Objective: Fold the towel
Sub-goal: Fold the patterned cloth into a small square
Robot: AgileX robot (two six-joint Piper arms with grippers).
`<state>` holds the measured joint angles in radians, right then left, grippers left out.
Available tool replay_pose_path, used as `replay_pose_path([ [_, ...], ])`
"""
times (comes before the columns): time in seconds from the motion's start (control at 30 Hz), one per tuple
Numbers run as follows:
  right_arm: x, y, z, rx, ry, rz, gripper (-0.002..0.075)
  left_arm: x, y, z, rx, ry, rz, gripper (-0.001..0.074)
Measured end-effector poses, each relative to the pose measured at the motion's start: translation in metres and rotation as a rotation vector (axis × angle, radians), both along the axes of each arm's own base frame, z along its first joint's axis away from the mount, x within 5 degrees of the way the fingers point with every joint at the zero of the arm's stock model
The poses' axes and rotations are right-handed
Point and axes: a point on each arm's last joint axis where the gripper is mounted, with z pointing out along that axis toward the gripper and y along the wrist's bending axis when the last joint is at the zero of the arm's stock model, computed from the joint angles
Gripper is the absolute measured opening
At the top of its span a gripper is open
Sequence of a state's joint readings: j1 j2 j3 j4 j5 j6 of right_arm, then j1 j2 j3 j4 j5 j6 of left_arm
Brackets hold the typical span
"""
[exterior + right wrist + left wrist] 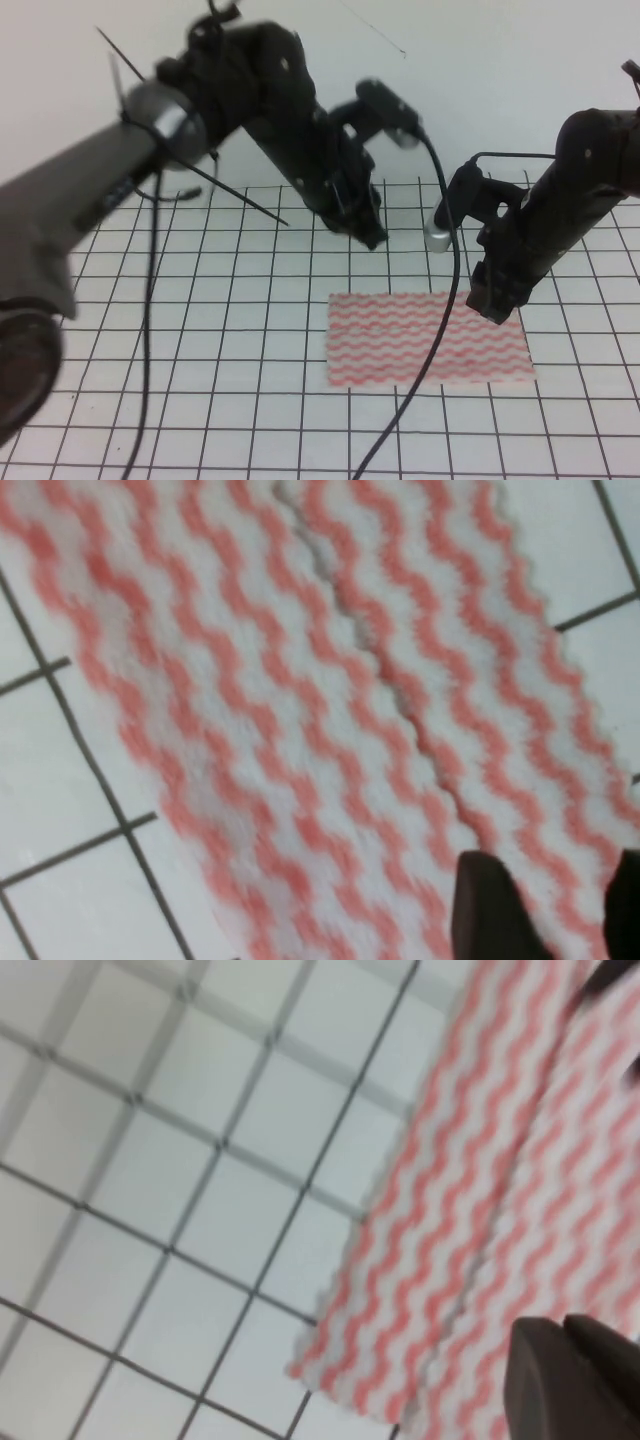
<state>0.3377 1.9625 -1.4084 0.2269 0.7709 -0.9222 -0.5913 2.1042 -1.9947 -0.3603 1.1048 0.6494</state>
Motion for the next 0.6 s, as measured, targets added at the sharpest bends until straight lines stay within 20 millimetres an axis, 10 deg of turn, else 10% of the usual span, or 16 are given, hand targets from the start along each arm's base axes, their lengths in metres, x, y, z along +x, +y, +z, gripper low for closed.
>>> replay_pose_path([
  [0.27,-0.001,0.003,0.001,0.019,-0.003,0.033,0.0257,-0.014,0.061,0.03,-0.072,-0.027,0.135,-0.0001],
  [0.6,-0.005,0.019,-0.006,0.048,-0.014,0.186,0.0258,-0.086,0.108,0.048,-0.185,-0.105,0.243,-0.0001],
])
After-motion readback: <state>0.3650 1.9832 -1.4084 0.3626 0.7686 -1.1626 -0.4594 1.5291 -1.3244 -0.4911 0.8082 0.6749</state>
